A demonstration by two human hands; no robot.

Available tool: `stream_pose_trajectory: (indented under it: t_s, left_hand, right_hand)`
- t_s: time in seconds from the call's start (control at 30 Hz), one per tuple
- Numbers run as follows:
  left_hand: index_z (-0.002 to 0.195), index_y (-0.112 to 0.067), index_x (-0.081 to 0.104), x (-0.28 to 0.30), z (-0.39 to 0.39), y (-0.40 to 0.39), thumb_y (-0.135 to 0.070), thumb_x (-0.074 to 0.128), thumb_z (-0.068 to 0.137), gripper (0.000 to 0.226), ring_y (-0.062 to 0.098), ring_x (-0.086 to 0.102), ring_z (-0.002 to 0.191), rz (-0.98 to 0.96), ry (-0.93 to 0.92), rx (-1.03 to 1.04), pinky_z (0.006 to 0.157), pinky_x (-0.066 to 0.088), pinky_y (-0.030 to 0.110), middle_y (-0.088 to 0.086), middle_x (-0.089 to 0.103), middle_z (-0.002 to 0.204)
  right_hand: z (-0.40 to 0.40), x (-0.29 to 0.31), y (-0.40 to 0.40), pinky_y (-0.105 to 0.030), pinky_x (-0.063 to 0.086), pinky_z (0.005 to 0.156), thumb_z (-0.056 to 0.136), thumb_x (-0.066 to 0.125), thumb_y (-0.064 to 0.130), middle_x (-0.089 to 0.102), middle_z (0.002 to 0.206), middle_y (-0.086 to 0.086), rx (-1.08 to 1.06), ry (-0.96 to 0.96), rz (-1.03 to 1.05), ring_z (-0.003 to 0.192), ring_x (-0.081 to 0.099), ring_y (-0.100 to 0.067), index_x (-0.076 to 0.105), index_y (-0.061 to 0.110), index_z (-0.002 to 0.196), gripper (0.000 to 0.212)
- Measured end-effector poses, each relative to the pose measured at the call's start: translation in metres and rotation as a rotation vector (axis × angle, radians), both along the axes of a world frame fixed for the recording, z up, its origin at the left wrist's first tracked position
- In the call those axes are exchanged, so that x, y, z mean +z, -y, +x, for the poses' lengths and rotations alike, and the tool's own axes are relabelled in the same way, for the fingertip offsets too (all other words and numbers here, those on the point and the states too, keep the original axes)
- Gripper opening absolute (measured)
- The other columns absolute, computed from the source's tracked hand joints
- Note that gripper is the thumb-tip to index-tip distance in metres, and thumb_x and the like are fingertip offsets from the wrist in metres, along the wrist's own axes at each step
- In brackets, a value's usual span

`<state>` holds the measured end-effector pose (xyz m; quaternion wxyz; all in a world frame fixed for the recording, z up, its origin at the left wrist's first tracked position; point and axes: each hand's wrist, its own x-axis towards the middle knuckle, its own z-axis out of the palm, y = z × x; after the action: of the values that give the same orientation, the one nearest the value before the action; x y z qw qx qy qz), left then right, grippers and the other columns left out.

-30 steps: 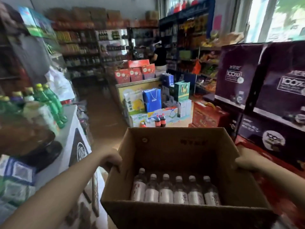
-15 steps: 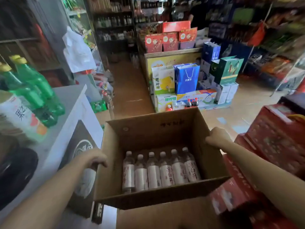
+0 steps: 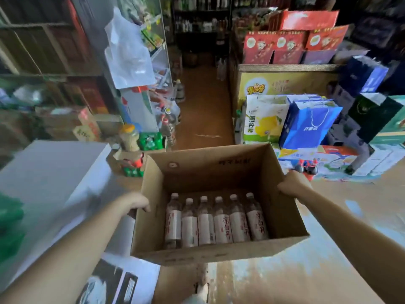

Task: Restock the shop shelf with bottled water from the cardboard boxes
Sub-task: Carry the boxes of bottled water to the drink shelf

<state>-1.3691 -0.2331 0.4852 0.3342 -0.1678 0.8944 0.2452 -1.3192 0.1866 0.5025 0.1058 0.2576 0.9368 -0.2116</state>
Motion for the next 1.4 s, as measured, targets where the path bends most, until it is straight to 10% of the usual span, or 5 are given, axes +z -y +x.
stream_pose_trajectory:
  t_s: [0.27, 0.6, 0.73, 1.13, 1.4]
  left_hand:
    - [0.112, 0.008, 0.058, 0.039, -0.263, -0.033, -0.004, 0.067, 0.081, 0.034, 0.029, 0.058, 0.06, -0.041, -0.043, -0.085, 0.044, 0.046, 0.025, 0.021, 0.063, 0.085]
    - [0.116, 0.007, 0.057, 0.038, -0.562, -0.077, -0.011, 0.071, 0.079, 0.043, 0.037, 0.066, 0.095, -0.111, -0.038, -0.009, 0.082, 0.054, 0.041, 0.026, 0.063, 0.115]
    - [0.126, 0.007, 0.052, 0.052, -0.679, -0.112, -0.013, 0.066, 0.085, 0.048, 0.035, 0.06, 0.078, -0.112, 0.008, -0.047, 0.064, 0.048, 0.03, 0.027, 0.059, 0.123]
    - [0.127, 0.002, 0.052, 0.042, -1.049, -0.183, -0.015, 0.068, 0.083, 0.05, 0.031, 0.053, 0.119, -0.148, -0.023, -0.087, 0.088, 0.049, 0.036, 0.015, 0.052, 0.134]
    - [0.119, 0.002, 0.059, 0.045, -1.339, -0.229, -0.009, 0.068, 0.081, 0.041, 0.029, 0.06, 0.105, -0.13, -0.029, -0.084, 0.064, 0.05, 0.028, 0.015, 0.06, 0.124]
  right_hand:
    - [-0.224, 0.015, -0.026, -0.026, 0.04, 0.052, 0.078, 0.064, 0.012, 0.056, 0.074, -0.013, -0.131, -0.041, -0.113, 0.076, 0.059, -0.03, 0.054, 0.003, 0.073, 0.015]
    - [-0.549, 0.019, -0.079, -0.021, 0.031, 0.043, 0.076, 0.064, 0.014, 0.053, 0.063, -0.008, -0.035, -0.06, -0.075, 0.063, 0.054, -0.026, 0.049, 0.009, 0.061, 0.022]
    - [-0.673, 0.021, -0.11, -0.022, 0.029, 0.041, 0.078, 0.063, 0.011, 0.047, 0.057, -0.006, -0.06, -0.032, -0.114, 0.057, 0.051, -0.024, 0.045, 0.008, 0.058, 0.027]
    - [-1.042, 0.014, -0.175, -0.026, 0.038, 0.051, 0.077, 0.065, 0.017, 0.056, 0.066, -0.009, -0.069, -0.021, -0.099, 0.069, 0.059, -0.028, 0.05, 0.011, 0.06, 0.024]
    - [-1.296, 0.008, -0.215, -0.026, 0.038, 0.059, 0.082, 0.061, 0.018, 0.053, 0.069, -0.009, -0.121, 0.03, -0.101, 0.093, 0.066, -0.034, 0.059, 0.001, 0.077, 0.018]
